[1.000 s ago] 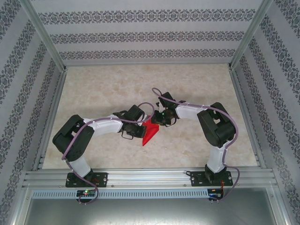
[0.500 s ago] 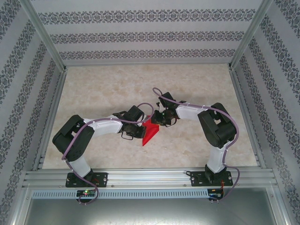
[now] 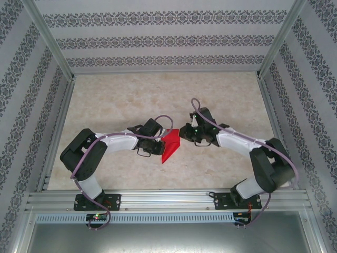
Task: Fold a paper plane with a square sheet of paper (pick it up from the middle)
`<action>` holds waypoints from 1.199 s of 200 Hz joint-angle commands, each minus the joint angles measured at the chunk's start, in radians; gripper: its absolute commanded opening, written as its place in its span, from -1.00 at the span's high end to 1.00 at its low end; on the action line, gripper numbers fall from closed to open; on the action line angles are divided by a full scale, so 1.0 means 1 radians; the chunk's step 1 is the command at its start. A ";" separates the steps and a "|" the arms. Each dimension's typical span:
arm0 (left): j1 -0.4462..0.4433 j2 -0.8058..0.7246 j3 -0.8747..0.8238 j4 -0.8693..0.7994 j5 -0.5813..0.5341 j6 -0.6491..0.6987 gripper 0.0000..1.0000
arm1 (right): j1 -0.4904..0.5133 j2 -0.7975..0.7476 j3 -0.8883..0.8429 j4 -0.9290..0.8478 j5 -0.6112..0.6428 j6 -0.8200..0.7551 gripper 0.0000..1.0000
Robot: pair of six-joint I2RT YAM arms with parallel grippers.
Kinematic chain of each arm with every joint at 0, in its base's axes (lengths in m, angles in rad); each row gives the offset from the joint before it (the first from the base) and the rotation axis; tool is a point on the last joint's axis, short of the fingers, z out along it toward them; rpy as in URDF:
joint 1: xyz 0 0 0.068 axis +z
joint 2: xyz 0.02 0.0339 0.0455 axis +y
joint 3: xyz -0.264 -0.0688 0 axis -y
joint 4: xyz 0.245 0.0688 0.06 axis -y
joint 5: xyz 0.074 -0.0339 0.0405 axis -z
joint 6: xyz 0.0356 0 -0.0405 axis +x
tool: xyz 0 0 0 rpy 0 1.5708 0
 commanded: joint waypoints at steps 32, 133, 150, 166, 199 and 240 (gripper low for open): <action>0.011 0.035 -0.009 -0.025 -0.007 -0.003 1.00 | 0.152 -0.008 -0.149 0.302 -0.041 0.198 0.96; 0.011 0.029 -0.004 -0.031 -0.008 0.003 1.00 | 0.298 0.086 -0.206 0.402 -0.016 0.310 1.00; 0.011 0.032 -0.002 -0.033 -0.007 0.002 0.99 | 0.305 0.092 -0.198 0.412 -0.030 0.306 1.00; 0.011 0.030 -0.003 -0.034 -0.007 0.003 0.99 | 0.313 0.106 -0.187 0.407 -0.037 0.300 1.00; 0.011 0.032 0.001 -0.036 -0.004 0.005 0.99 | 0.320 0.147 -0.171 0.440 -0.067 0.307 1.00; 0.011 0.030 0.003 -0.039 0.000 0.005 0.99 | 0.329 0.154 -0.156 0.435 -0.078 0.300 1.00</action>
